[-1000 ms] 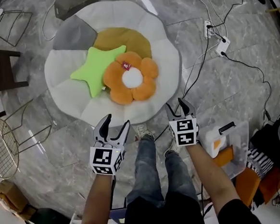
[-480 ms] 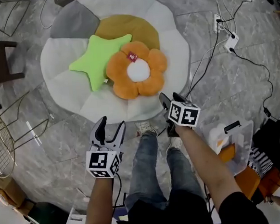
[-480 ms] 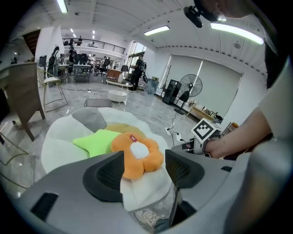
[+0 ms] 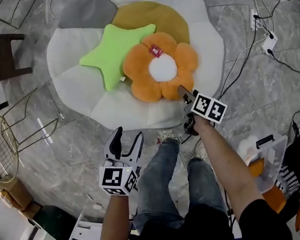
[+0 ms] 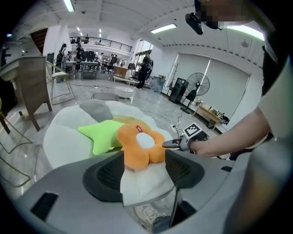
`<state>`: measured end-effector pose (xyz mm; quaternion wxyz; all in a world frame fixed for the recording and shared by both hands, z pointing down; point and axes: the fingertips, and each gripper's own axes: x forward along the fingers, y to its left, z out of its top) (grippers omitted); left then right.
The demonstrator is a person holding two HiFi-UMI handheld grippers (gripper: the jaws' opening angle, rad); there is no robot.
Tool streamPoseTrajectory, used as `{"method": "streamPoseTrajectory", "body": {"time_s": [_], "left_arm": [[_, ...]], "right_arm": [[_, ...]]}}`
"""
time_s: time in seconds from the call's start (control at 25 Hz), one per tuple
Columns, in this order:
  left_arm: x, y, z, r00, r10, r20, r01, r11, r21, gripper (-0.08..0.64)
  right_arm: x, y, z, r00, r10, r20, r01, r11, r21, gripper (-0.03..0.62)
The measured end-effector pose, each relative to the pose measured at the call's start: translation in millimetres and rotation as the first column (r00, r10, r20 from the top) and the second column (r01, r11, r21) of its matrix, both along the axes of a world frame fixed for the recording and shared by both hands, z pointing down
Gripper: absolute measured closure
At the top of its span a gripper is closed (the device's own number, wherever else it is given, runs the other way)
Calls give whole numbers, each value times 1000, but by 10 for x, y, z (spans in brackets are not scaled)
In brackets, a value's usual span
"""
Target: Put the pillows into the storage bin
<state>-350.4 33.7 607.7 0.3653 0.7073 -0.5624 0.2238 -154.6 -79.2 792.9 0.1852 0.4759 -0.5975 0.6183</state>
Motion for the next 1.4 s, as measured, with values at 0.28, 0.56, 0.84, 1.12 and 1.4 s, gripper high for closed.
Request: {"method": "streamPoseTrajectory", "body": {"time_s": [0.28, 0.56, 0.84, 1.12, 1.4], "left_arm": [[-24, 153, 85, 1000, -19, 0, 19, 1000, -21, 262], [18, 221, 84, 1000, -27, -14, 27, 999, -22, 262], [206, 302, -81, 999, -30, -39, 29, 999, -26, 262], [624, 258, -452, 998, 13, -61, -12, 1000, 15, 264], [1106, 138, -757, 992, 111, -57, -106, 991, 77, 264]], "right_arm": [[-100, -33, 240, 994, 102, 44, -100, 994, -41, 227], [-106, -65, 273, 987, 137, 79, -130, 988, -84, 319], [-75, -123, -374, 970, 108, 217, -113, 994, 10, 464], [269, -69, -1196, 935, 127, 330, -155, 986, 59, 503], [914, 97, -1857, 865, 218, 452, -291, 952, 98, 508]]}}
